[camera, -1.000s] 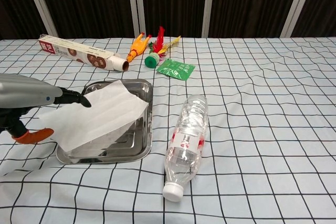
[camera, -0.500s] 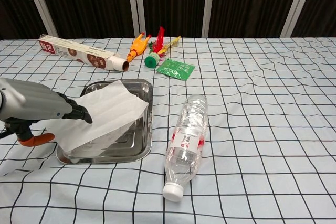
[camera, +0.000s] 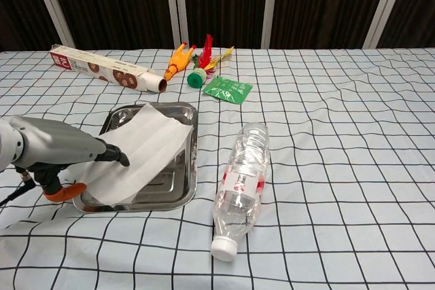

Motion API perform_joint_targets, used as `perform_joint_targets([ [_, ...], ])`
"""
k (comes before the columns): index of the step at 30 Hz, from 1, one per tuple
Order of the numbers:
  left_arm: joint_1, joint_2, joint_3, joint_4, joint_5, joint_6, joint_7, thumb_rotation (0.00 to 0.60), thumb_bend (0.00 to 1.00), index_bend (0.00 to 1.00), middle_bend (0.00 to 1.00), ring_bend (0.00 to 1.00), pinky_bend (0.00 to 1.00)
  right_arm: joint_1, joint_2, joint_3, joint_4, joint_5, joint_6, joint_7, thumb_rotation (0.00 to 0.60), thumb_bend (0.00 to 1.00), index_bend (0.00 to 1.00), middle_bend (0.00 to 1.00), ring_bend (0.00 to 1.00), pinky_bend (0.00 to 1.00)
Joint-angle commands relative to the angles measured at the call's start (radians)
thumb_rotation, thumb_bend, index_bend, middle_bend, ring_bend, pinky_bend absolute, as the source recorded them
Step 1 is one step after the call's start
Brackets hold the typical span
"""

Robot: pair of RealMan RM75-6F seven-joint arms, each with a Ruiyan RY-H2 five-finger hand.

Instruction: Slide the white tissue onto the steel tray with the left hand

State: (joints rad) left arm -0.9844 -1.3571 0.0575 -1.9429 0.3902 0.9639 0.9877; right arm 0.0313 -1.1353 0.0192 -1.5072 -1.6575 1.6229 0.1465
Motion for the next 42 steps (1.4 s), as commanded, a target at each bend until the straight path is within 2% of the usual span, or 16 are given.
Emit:
perform_joint_targets([
  [1,-0.01,-0.035,-0.023,-0.031,-0.059,0.055,-0.032,0.6,0.63,0.0,0.0,0.0,0.0,0.0,0.0,0.0,0.0,-0.001,0.001,0.0,0.6,0.29,0.0,0.0,0.0,0.0],
  [2,-0.009,-0.055,-0.048,-0.047,-0.091,0.082,-0.06,0.6,0.63,0.0,0.0,0.0,0.0,0.0,0.0,0.0,0.0,-0.003,0.002,0.001,0.6,0.29,0.0,0.0,0.0,0.0],
  [9,-0.038,-0.124,-0.11,-0.089,-0.232,0.202,-0.085,0.6,0.63,0.0,0.0,0.0,0.0,-0.001,-0.001,0.0,0.003,-0.005,0.005,0.004,0.6,0.29,0.0,0.0,0.0,0.0],
  [18,-0.047,-0.174,-0.148,-0.093,-0.29,0.313,-0.102,0.6,0.62,0.0,0.0,0.0,0.0,-0.001,0.0,-0.001,0.004,-0.009,0.009,0.008,0.6,0.29,0.0,0.0,0.0,0.0],
  [25,-0.048,-0.19,-0.169,-0.065,-0.354,0.348,-0.089,0.6,0.62,0.0,0.0,0.0,0.02,0.0,-0.002,-0.002,0.008,-0.02,0.016,0.01,0.6,0.29,0.0,0.0,0.0,0.0],
  [33,-0.045,-0.201,-0.19,-0.046,-0.375,0.349,-0.087,0.6,0.62,0.0,0.0,0.0,0.02,0.0,-0.003,-0.003,0.011,-0.022,0.018,0.013,0.6,0.29,0.0,0.0,0.0,0.0],
  [42,-0.035,-0.235,-0.256,-0.029,-0.409,0.381,-0.126,0.6,0.62,0.0,0.0,0.0,0.04,0.0,-0.003,-0.004,0.012,-0.025,0.021,0.015,0.6,0.29,0.0,0.0,0.0,0.0],
])
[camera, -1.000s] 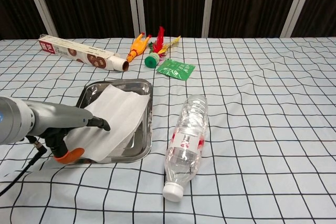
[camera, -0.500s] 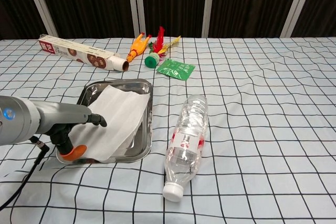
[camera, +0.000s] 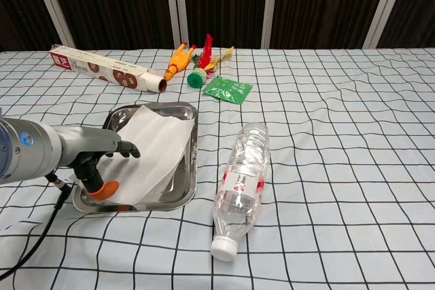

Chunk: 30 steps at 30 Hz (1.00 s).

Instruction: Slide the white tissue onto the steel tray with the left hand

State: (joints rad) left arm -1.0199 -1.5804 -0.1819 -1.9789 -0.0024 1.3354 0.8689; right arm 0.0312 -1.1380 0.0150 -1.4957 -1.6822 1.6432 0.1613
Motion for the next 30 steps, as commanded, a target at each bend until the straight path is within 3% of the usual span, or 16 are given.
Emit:
perform_joint_targets([
  [1,0.0,-0.016,-0.024,0.01,-0.027,0.013,-0.007,0.6,0.62,0.0,0.0,0.0,0.05,0.0,0.0,0.0,0.0,-0.001,0.001,0.001,0.6,0.29,0.0,0.0,0.0,0.0],
  [18,0.008,-0.075,-0.082,0.039,-0.049,0.066,-0.014,0.6,0.62,0.0,0.0,0.0,0.05,-0.001,0.002,-0.003,0.001,-0.005,0.004,0.004,0.6,0.29,0.0,0.0,0.0,0.0],
  [26,0.015,-0.112,-0.132,0.059,-0.06,0.073,-0.034,0.6,0.61,0.0,0.0,0.0,0.05,-0.001,0.003,-0.003,0.0,-0.003,0.004,0.006,0.6,0.29,0.0,0.0,0.0,0.0],
  [30,0.018,-0.118,-0.125,0.05,-0.03,0.081,-0.03,0.6,0.61,0.0,0.0,0.0,0.05,-0.001,0.003,-0.002,0.001,-0.003,0.006,0.009,0.6,0.29,0.0,0.0,0.0,0.0],
])
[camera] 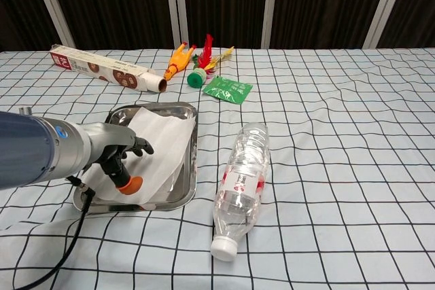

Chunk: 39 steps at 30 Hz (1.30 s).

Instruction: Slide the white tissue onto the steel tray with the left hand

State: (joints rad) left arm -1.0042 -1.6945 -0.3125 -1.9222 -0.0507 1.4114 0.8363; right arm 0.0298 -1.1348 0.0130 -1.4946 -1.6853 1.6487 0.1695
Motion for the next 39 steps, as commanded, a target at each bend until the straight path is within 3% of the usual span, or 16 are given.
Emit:
perform_joint_targets([
  [1,0.003,-0.004,0.009,-0.009,0.025,0.008,0.004,0.6,0.61,0.0,0.0,0.0,0.05,0.0,0.0,0.0,0.0,0.0,0.0,0.001,0.6,0.29,0.0,0.0,0.0,0.0],
  [6,0.004,-0.001,0.043,-0.023,0.087,0.028,0.028,0.6,0.61,0.0,0.0,0.0,0.05,-0.001,0.0,0.0,0.0,0.001,0.001,0.002,0.6,0.29,0.0,0.0,0.0,0.0],
  [10,0.001,0.017,0.116,-0.033,0.174,0.019,0.079,0.6,0.6,0.0,0.0,0.0,0.04,-0.001,0.001,-0.001,-0.001,0.001,0.001,0.001,0.6,0.29,0.0,0.0,0.0,0.0],
  [17,0.008,0.083,0.262,-0.037,0.324,-0.115,0.138,0.6,0.57,0.0,0.0,0.0,0.01,-0.001,0.002,-0.001,-0.004,0.004,-0.003,0.002,0.6,0.29,0.0,0.0,0.0,0.0],
  [24,0.022,0.146,0.354,-0.041,0.452,-0.214,0.134,0.6,0.56,0.0,0.0,0.0,0.0,0.0,0.002,-0.001,-0.004,0.005,-0.007,0.001,0.6,0.29,0.0,0.0,0.0,0.0],
  [32,0.038,0.155,0.377,-0.03,0.486,-0.244,0.103,0.6,0.56,0.0,0.0,0.0,0.0,0.0,0.002,-0.001,-0.006,0.005,-0.006,-0.001,0.6,0.29,0.0,0.0,0.0,0.0],
  [39,0.037,0.129,0.356,-0.015,0.435,-0.233,0.099,0.6,0.56,0.0,0.0,0.0,0.0,0.0,0.002,-0.001,-0.007,0.004,-0.006,0.0,0.6,0.29,0.0,0.0,0.0,0.0],
])
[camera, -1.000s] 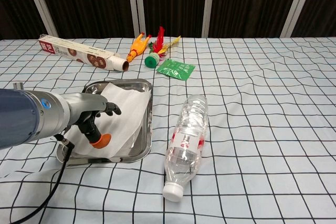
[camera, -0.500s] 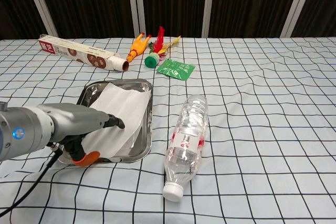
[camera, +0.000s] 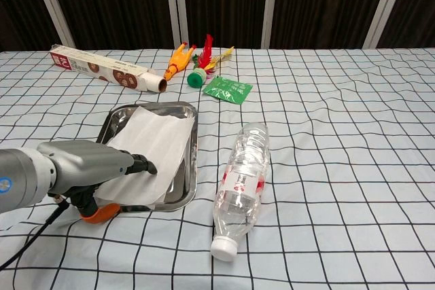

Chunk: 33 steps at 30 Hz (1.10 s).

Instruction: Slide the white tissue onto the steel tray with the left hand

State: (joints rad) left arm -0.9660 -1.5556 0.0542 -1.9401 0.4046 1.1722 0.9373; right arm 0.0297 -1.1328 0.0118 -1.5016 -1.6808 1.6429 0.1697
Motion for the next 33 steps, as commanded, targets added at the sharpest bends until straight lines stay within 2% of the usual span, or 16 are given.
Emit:
perform_joint_targets([
  [1,-0.002,-0.014,-0.016,0.003,-0.03,0.011,-0.001,0.6,0.56,0.0,0.0,0.0,0.0,0.0,0.0,0.0,0.0,0.0,0.0,0.001,0.6,0.29,0.0,0.0,0.0,0.0],
  [19,0.01,-0.109,-0.161,0.002,-0.205,0.121,-0.069,0.6,0.56,0.0,0.0,0.0,0.0,0.0,0.0,-0.001,0.001,-0.003,0.002,0.004,0.6,0.29,0.0,0.0,0.0,0.0],
  [33,0.017,-0.161,-0.197,0.017,-0.219,0.176,-0.065,0.6,0.56,0.0,0.0,0.0,0.0,0.0,0.002,-0.001,0.0,-0.003,0.002,0.007,0.6,0.29,0.0,0.0,0.0,0.0],
])
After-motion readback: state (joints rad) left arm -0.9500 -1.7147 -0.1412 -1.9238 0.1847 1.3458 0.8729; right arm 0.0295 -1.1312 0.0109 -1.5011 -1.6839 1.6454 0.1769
